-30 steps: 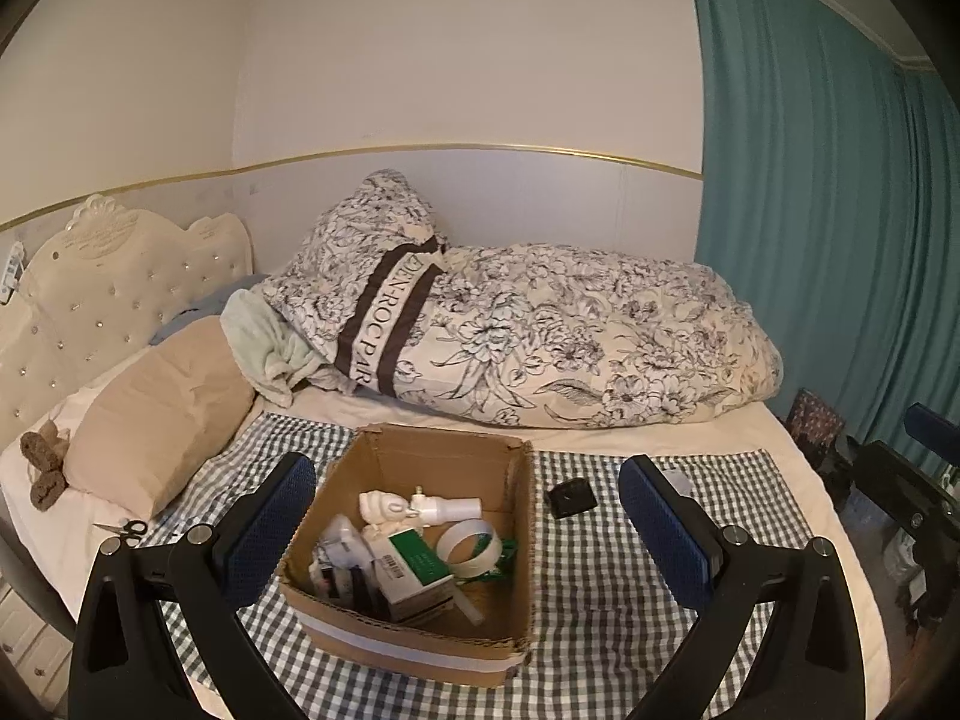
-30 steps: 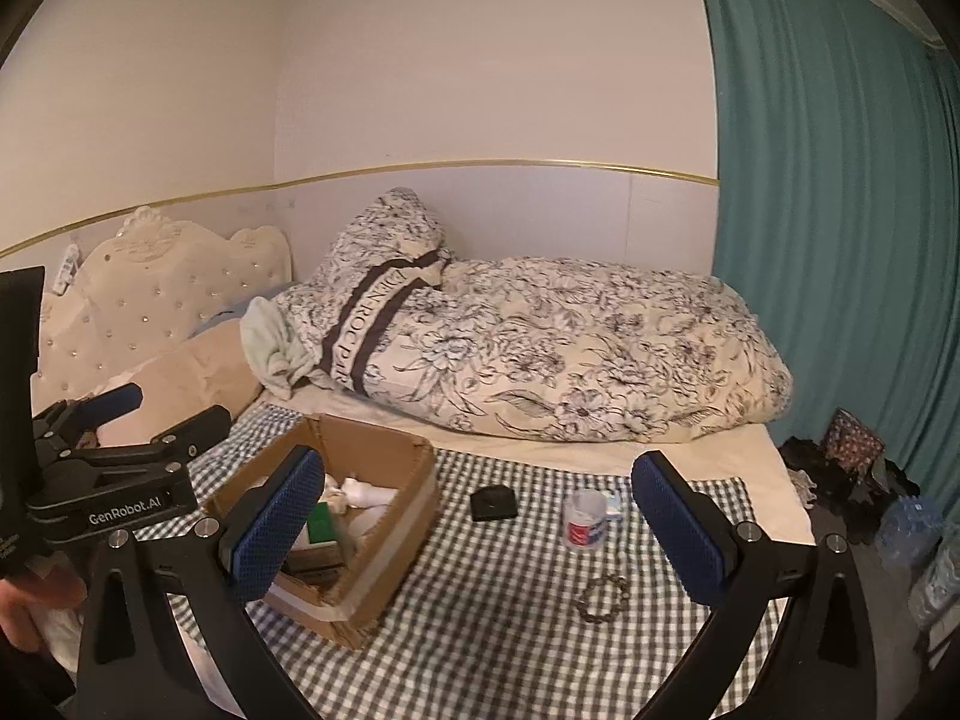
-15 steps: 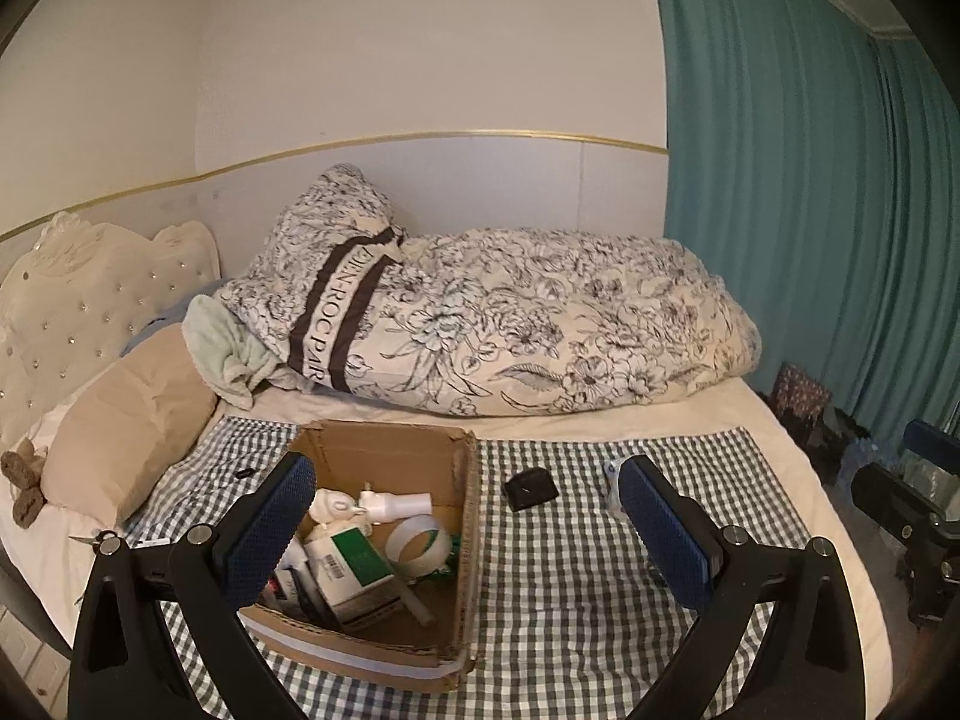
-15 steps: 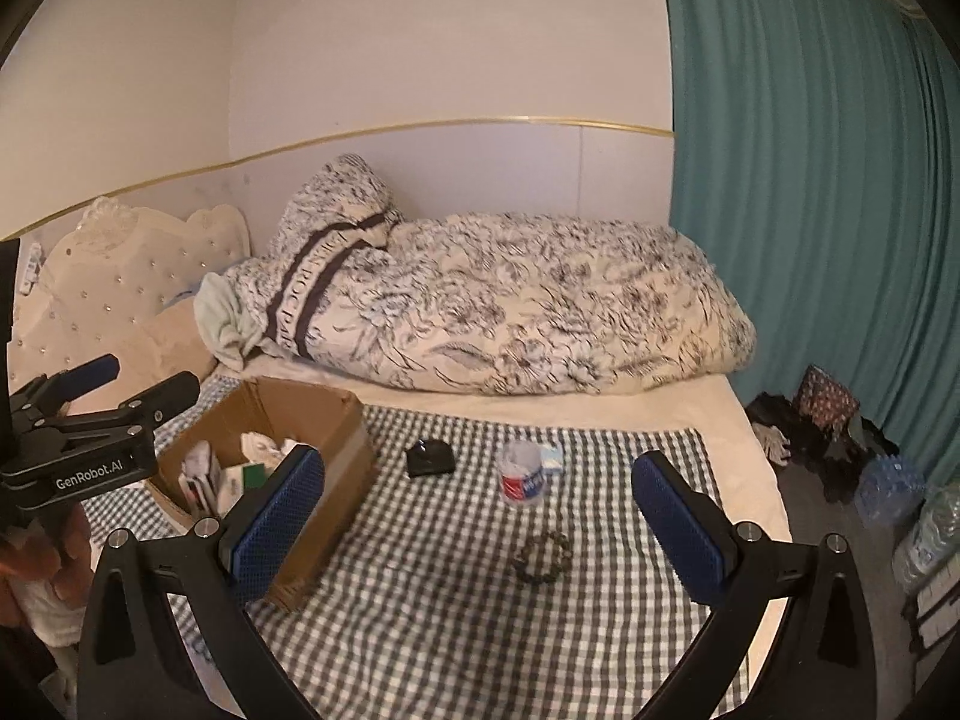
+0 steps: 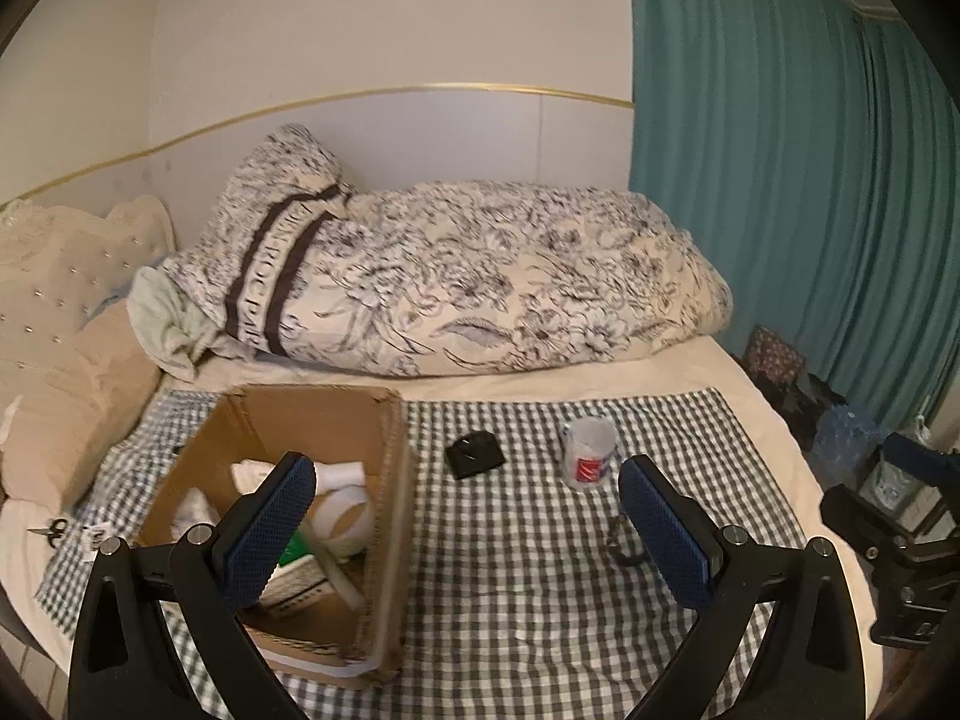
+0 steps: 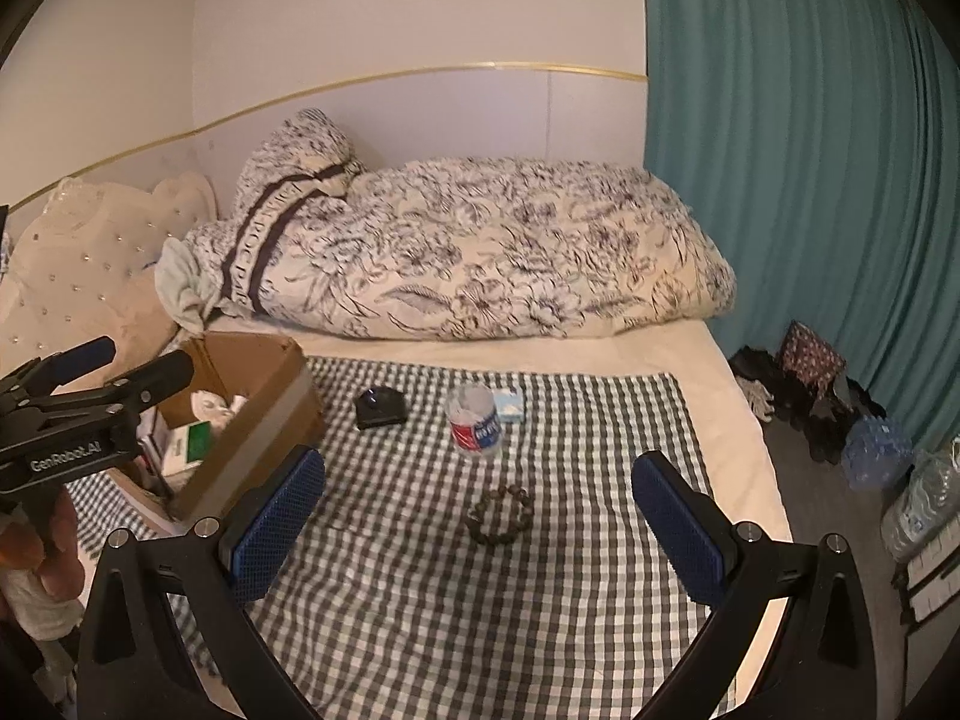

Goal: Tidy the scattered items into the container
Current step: 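Move left tool toward the clear red-label cup while right tool approaches the bead bracelet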

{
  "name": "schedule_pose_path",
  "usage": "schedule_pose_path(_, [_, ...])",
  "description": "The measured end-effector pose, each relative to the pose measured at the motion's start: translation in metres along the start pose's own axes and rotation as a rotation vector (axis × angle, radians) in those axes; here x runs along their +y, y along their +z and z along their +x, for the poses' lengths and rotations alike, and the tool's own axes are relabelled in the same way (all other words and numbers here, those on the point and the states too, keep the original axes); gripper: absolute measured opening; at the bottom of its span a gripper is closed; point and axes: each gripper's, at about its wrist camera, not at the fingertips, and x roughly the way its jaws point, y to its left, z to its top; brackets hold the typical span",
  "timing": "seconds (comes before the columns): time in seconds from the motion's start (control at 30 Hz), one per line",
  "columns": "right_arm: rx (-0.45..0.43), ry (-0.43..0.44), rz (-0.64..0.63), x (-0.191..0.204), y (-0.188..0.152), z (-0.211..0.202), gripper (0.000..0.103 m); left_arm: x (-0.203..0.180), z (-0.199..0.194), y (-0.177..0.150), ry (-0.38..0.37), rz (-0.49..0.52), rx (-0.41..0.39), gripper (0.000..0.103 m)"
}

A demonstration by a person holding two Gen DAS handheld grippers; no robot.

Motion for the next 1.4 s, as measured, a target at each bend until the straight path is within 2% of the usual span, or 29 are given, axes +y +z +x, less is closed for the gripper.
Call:
schedule_pose_path(0.9, [0.184, -0.015, 0.05, -0.046, -0.043, 0.139, 0.103, -0.061, 0.136, -0.025, -0.05, 0.052, 0.127, 0.103])
schedule_pose_path(1.4, [0.285, 0.046, 0.049, -0.058, -0.085, 0.215, 0.103, -0.091, 0.221, -0.046, -0.072, 0.087, 0.21, 0.103])
